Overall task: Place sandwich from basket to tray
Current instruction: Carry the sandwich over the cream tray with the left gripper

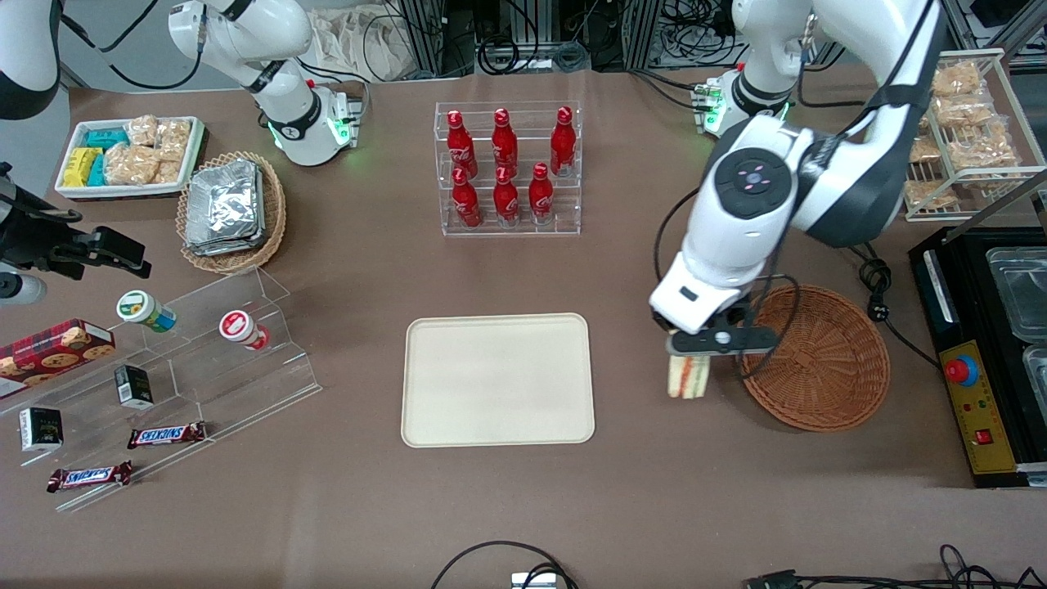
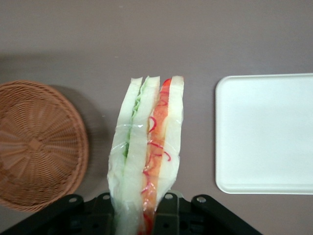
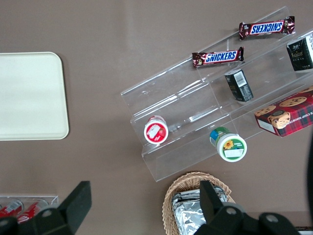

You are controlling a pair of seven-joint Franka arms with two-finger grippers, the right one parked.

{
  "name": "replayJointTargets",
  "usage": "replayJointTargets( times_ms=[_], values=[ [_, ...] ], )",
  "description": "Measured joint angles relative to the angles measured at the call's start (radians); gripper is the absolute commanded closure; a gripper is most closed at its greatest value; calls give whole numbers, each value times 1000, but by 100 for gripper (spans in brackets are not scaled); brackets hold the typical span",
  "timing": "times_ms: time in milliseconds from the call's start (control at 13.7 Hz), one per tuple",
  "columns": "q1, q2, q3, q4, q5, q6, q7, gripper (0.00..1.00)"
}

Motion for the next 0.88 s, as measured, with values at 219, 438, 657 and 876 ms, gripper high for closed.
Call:
replayJointTargets(
  times_ms=[219, 438, 657, 876],
  values=[
    [-58, 80, 0, 59, 36, -2, -5, 100],
    [-111, 173, 2, 134, 66, -2, -58, 100],
    [-172, 277, 3, 224, 103, -1, -146, 100],
    [-218, 366, 3, 292, 129, 7, -204, 100]
  ],
)
